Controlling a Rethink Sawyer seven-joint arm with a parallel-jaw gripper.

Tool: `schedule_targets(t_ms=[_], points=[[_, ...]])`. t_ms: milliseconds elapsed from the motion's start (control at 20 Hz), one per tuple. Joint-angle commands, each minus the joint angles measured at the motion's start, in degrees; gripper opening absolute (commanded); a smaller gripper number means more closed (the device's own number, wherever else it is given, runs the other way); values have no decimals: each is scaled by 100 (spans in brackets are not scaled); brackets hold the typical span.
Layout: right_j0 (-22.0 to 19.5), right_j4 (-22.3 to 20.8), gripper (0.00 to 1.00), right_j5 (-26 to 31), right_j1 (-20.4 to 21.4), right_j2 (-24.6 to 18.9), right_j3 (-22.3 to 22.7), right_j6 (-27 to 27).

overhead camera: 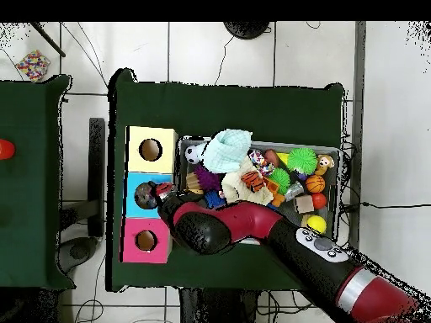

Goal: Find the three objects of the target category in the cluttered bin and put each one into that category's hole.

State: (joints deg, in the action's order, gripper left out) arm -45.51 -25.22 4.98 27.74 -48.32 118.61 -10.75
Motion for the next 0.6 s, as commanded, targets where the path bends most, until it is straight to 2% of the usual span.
schedule_targets(t_ms=[50,350,450,600], points=[[112,495,100,1224,506,717,-93,1698],[260,845,100,1559,851,898,-12,1722],[90,977,100,1760,1008,737,129,1613],[-352,1259,100,2097,1270,231,426,1463]])
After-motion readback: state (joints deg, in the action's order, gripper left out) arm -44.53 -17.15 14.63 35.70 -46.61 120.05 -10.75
